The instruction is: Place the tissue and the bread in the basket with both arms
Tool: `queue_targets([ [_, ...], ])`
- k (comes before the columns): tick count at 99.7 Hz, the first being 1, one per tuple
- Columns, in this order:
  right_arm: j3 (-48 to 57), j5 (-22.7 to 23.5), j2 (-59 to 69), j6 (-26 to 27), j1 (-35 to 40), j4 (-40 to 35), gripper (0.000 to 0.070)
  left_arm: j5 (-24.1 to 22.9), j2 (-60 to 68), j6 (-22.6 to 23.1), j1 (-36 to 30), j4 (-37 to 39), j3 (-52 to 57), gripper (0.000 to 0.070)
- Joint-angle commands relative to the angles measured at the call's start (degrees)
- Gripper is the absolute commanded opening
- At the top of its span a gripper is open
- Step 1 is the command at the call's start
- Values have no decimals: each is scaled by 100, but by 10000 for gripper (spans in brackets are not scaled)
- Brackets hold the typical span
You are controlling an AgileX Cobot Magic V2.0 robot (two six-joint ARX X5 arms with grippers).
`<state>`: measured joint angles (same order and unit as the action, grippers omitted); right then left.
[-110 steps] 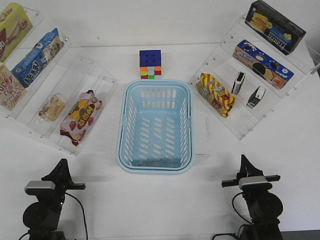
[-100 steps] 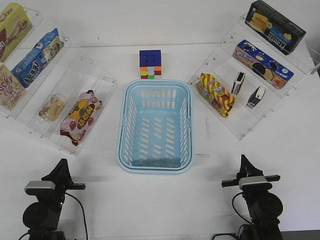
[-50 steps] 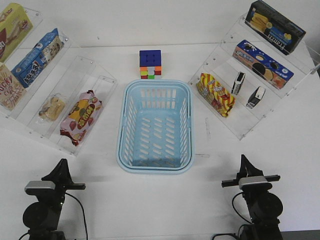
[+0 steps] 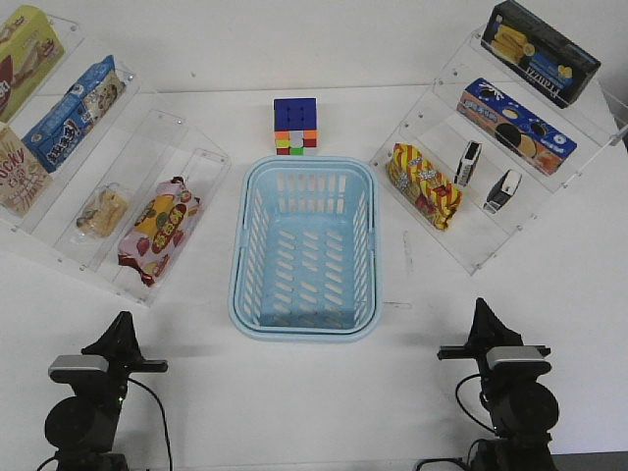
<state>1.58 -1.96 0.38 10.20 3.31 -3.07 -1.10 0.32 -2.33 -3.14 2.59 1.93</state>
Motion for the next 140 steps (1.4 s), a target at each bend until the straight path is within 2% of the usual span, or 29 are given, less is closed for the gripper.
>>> queue_targets([
  [1,385,-181,31,964,-2,-184,1,24,-9,15,-2,81,-114,1],
  [19,1666,-743,1300,1021,-20,-756,1,22,-9,15,-2,81,-114,2],
  [31,2632,-752,2776,605,-101,-1001,16,24,-9,13,-2,81,-114,2],
  [35,2944,-706,3246,459,-125,-1056,94,24,-9,15,-2,81,-114,1],
  [43,3526,-710,4140,308,-166,-1123,399,24,-9,15,-2,81,-114,1],
  [45,3668,-708,4343,299,-179,-1137,440,24,-9,15,-2,81,-114,1],
  [48,3871,-710,4634,297,-197,-1152,447,24,-9,15,-2,81,-114,2],
  [79,5731,-706,7134,-170,-632,-1043,442,24,-9,15,-2,81,-114,2],
  [103,6299,-614,8306,-212,-933,-879,437,24,-9,15,-2,81,-114,1],
  [107,6301,-581,8446,-210,-973,-758,373,24,-9,15,-2,81,-114,1],
  [111,6301,-575,8540,-205,-994,-678,239,24,-9,13,-2,81,-114,2],
  [115,6301,-527,8603,-205,-1012,-601,71,24,-9,15,-2,81,-114,1],
  [118,6301,-509,8609,-210,-1014,-562,0,24,-9,15,-2,81,-114,1],
  [135,6304,-501,8196,-317,-1001,-535,0,22,-9,15,-2,81,-114,1],
  [140,6304,-378,7908,-317,-997,-579,0,24,-9,15,-2,79,-114,1],
])
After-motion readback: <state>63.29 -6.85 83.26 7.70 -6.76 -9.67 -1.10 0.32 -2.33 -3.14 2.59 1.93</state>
